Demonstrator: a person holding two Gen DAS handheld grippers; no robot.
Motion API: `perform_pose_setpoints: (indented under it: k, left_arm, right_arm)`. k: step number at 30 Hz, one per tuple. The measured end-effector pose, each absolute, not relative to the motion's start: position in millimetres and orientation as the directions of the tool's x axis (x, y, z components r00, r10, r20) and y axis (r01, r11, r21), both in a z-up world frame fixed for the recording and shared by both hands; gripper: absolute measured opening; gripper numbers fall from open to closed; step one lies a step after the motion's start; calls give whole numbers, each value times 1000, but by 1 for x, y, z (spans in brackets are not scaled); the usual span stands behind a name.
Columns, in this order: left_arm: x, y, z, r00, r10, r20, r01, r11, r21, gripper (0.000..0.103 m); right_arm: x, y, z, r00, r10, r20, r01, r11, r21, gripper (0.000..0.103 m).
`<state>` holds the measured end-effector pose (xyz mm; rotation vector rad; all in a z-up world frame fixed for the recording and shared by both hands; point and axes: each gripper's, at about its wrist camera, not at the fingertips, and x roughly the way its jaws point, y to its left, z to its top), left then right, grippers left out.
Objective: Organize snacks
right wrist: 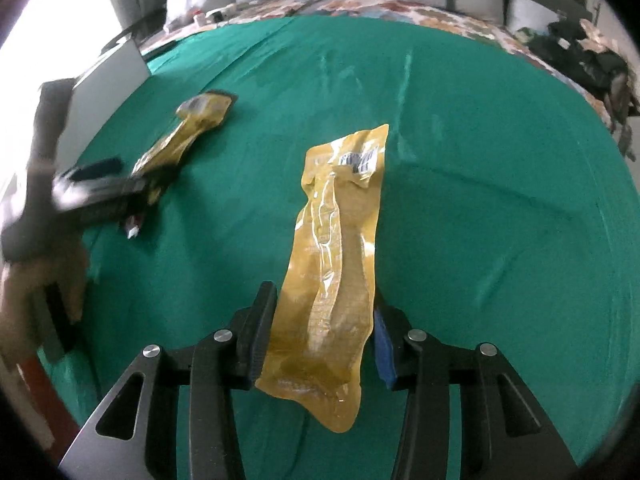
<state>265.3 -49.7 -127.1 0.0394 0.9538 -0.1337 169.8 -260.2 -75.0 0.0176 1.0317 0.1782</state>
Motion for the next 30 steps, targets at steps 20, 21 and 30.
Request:
perform_pose_setpoints:
  k: [20, 21, 30]
  left_arm:
    - [266, -50, -127, 571, -97, -815, 132, 991, -25, 103]
    - [265, -49, -127, 571, -97, -815, 132, 991, -25, 103]
    - [265, -49, -127, 571, -97, -815, 133, 991, -25, 103]
  right_arm:
    - [173, -248, -89, 613, 78, -786, -96, 995, 24, 95]
    - [173, -248, -88, 613, 78, -786, -96, 995, 24, 95]
    - [174, -248, -89, 613, 77, -786, -96, 995, 23, 95]
